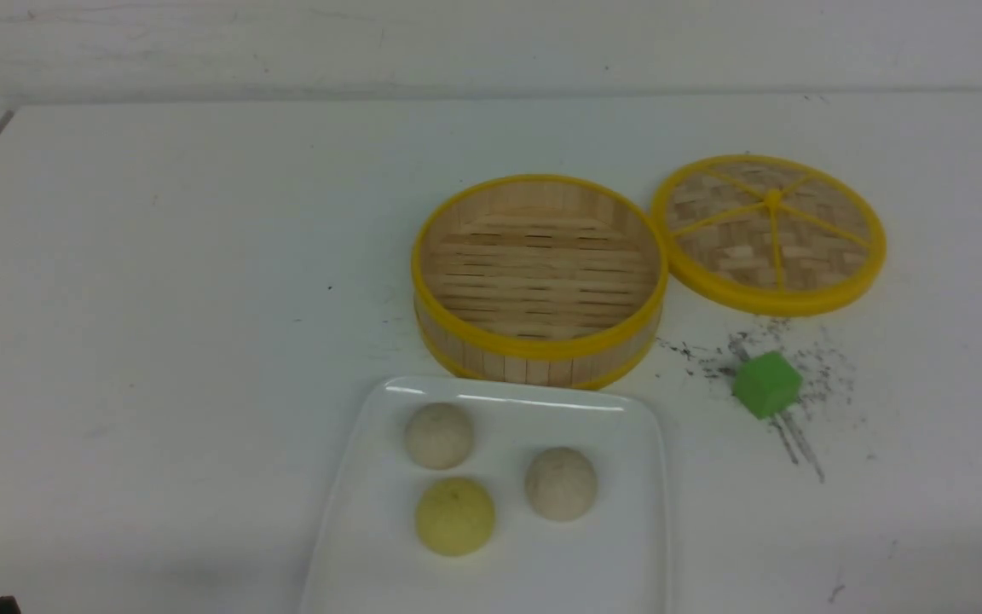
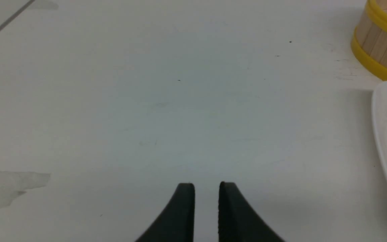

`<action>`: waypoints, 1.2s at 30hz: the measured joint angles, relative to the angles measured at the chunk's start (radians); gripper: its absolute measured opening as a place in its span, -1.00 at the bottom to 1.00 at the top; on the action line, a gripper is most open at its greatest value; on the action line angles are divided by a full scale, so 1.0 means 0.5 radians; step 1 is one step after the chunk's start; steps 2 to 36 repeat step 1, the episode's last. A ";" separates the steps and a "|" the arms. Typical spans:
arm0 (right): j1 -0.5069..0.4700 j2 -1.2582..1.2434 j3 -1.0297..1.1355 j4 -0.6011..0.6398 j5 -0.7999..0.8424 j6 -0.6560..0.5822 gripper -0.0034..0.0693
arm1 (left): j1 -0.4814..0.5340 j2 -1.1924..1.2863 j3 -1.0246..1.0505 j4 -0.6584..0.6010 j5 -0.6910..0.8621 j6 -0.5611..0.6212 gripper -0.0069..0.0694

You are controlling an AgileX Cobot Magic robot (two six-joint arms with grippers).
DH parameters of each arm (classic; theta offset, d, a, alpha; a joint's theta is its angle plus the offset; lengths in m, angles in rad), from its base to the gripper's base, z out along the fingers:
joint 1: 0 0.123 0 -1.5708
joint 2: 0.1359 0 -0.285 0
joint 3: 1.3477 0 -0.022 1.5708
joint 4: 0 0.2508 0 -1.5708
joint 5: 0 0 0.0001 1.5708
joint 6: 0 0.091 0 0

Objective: Put the steamed buns into the plate on the white tablecloth.

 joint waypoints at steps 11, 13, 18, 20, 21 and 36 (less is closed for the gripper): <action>0.000 0.000 0.000 0.000 0.000 0.000 -0.28 | 0.000 0.000 0.000 0.000 0.000 0.000 -0.45; 0.000 0.000 0.000 0.000 0.000 0.000 -0.28 | 0.000 0.000 0.000 0.000 0.000 0.000 -0.45; 0.000 0.000 0.000 0.000 0.000 0.000 -0.28 | 0.000 0.000 0.000 0.000 0.000 0.000 -0.45; 0.000 0.000 0.000 0.000 0.000 0.000 -0.28 | 0.000 0.000 0.000 0.000 0.000 0.000 -0.45; 0.000 0.000 0.000 0.000 0.000 0.000 -0.28 | 0.000 0.000 0.000 0.000 0.000 0.000 -0.45; 0.000 0.000 0.000 0.000 0.000 0.000 -0.28 | 0.000 0.000 0.000 0.000 0.000 0.000 -0.45</action>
